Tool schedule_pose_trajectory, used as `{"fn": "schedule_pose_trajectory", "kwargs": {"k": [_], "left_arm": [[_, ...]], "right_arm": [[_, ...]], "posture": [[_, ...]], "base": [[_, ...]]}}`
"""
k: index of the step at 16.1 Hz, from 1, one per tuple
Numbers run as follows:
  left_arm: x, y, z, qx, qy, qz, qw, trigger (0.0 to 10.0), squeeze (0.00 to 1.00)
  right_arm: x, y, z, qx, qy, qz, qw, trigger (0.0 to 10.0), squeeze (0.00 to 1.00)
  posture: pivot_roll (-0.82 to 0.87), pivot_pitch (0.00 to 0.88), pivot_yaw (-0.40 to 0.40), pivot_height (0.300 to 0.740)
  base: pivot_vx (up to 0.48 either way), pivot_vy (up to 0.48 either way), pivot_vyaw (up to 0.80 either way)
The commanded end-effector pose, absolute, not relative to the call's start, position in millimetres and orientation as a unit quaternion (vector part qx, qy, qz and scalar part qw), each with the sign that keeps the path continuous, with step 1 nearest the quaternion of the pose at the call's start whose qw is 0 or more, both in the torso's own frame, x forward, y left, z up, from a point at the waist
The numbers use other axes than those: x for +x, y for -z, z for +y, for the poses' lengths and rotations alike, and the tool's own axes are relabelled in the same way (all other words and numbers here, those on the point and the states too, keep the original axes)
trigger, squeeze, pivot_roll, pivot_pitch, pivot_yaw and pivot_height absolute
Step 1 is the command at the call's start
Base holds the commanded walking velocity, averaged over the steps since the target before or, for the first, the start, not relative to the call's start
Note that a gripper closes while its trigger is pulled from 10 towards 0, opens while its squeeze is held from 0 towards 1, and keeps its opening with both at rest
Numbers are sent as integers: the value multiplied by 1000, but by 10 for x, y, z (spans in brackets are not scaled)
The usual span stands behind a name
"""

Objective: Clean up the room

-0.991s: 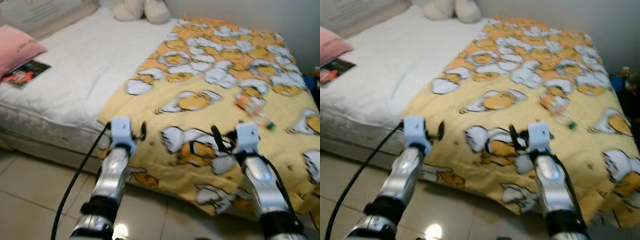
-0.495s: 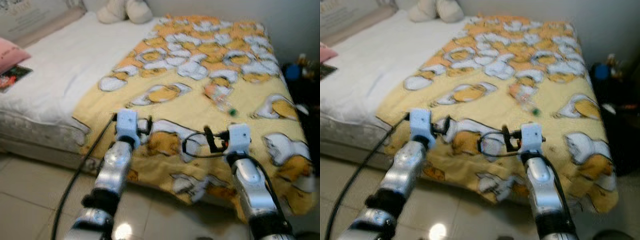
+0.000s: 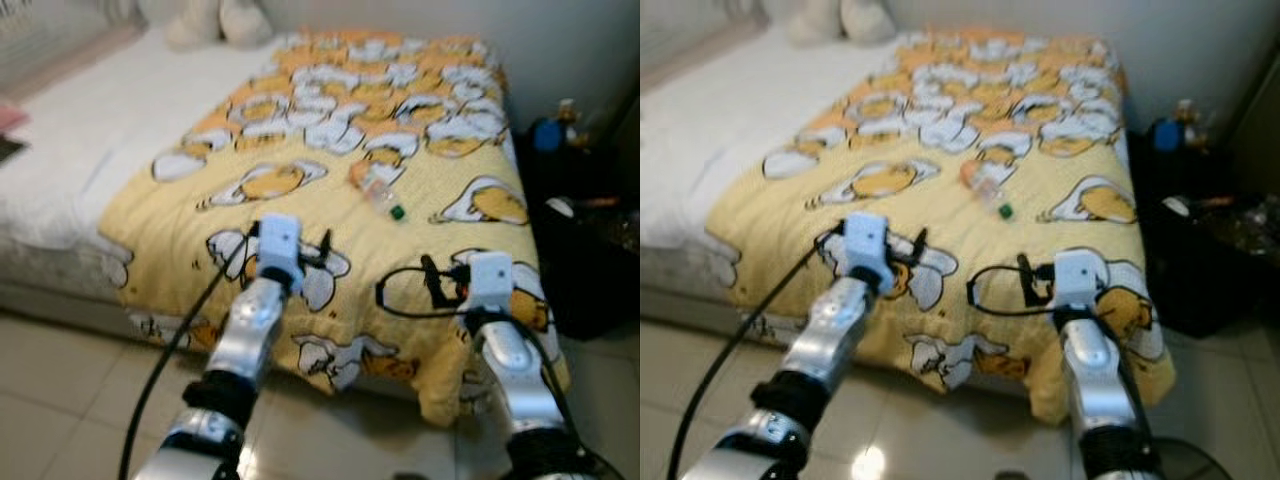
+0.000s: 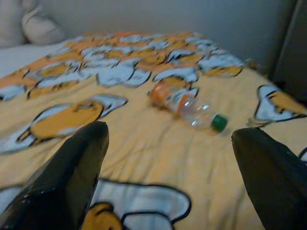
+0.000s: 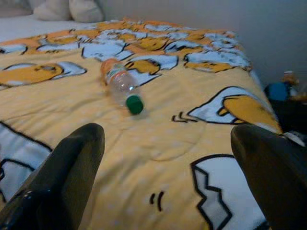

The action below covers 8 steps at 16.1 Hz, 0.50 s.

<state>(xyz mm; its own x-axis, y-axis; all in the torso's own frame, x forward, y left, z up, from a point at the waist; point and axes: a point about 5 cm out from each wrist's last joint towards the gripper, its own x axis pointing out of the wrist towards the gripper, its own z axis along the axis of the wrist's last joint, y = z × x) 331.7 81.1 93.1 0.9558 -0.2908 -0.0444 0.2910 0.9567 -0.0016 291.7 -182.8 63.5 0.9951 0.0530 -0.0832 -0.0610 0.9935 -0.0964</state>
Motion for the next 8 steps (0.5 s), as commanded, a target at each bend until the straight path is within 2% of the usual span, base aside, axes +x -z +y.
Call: {"fn": "schedule_pose_trajectory", "kwargs": {"k": [1, 8], "left_arm": [[3361, -980, 902, 7, 139, 14, 990, 10000, 0], [3362, -986, 930, -2, 133, 12, 991, 10000, 0]], "right_arm": [[2948, -702, -1753, -52, -38, 21, 998, 10000, 0], [3005, -743, -1765, -56, -38, 17, 998, 10000, 0]], "posture": [[-213, 0, 69, 740], [-200, 0, 66, 740]], "base": [[480, 0, 0], [480, 0, 0]]}}
